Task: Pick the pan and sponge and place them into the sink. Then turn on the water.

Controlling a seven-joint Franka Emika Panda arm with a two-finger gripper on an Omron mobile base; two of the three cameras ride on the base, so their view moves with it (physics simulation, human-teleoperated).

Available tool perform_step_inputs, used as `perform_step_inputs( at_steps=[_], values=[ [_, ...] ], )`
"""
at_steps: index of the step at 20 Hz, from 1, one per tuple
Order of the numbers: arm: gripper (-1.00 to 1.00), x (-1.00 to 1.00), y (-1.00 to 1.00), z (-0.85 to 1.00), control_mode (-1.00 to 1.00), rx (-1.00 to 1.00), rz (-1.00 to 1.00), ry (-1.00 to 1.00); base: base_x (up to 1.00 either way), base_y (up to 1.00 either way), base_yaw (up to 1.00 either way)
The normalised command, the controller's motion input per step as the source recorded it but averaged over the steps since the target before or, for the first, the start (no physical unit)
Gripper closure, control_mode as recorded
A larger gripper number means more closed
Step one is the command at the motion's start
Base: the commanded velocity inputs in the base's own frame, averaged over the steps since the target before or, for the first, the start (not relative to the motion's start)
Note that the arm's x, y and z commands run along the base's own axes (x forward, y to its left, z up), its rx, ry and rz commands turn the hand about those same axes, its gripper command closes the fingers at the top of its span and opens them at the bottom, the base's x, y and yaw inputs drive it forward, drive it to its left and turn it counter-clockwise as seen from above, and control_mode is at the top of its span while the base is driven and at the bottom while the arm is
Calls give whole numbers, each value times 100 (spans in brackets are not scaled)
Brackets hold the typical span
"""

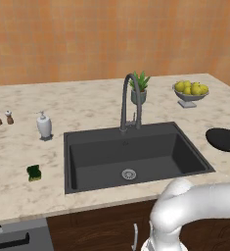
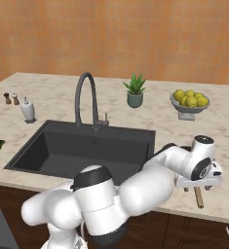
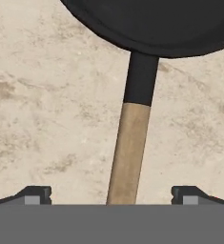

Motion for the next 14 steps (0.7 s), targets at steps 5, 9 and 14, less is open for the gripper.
perform_step_inputs(
  at_steps=[5, 9, 14],
  values=[
    [-100, 28, -28, -34, -100, 0, 5, 2, 0, 0, 0],
    [-100, 18, -1, -50, -100, 0, 2, 0, 0, 0, 0],
    [-100, 4, 0, -53, -100, 0, 0, 0, 0, 0, 0]
  ],
)
